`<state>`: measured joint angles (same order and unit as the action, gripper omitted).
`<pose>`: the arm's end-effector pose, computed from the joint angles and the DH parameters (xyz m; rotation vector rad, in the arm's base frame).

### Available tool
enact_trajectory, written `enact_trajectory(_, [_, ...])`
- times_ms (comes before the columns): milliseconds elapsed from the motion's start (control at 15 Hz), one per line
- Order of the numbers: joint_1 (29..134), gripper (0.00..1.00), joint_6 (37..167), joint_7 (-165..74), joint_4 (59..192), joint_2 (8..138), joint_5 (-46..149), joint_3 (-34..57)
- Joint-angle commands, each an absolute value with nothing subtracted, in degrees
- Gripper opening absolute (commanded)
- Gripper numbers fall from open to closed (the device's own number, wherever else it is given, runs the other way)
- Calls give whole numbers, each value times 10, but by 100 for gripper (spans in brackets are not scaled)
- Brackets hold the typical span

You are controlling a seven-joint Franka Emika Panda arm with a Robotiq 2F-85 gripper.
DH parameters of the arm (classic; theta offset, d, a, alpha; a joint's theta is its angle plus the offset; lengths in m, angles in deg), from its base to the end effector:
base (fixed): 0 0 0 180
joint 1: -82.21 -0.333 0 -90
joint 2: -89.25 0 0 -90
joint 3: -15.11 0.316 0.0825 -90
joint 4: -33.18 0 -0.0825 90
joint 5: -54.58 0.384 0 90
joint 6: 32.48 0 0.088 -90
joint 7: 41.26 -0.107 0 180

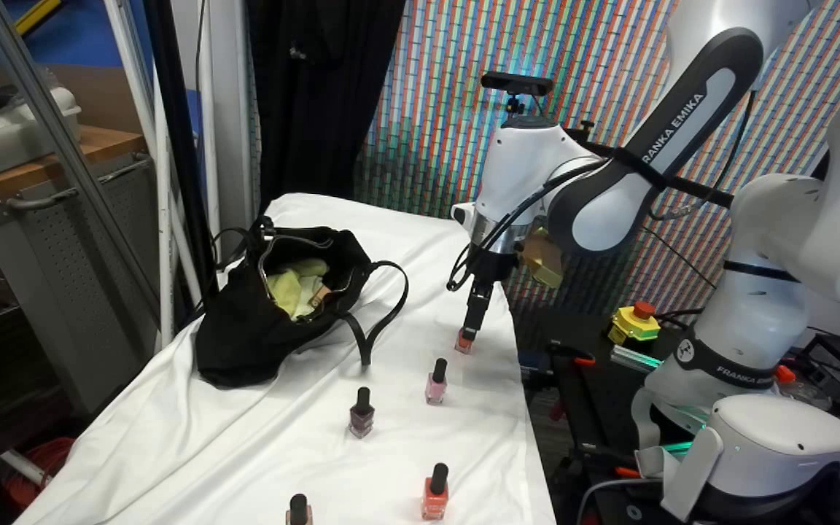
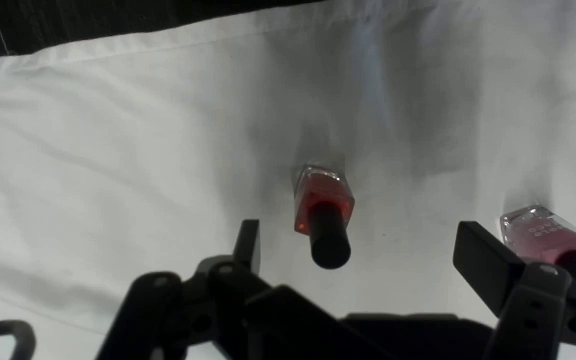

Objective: Pick up all the nail polish from the table and put them in the black bag.

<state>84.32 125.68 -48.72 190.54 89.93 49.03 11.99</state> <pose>0.3958 -0.0321 0.2252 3.0985 -0.2048 0.0412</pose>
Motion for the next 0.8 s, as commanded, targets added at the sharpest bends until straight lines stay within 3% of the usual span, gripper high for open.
enact_trajectory(0, [845, 100, 1284, -512, 1905, 875, 490, 122])
enact_trajectory(733, [839, 100, 1347, -513, 1892, 806, 487, 104])
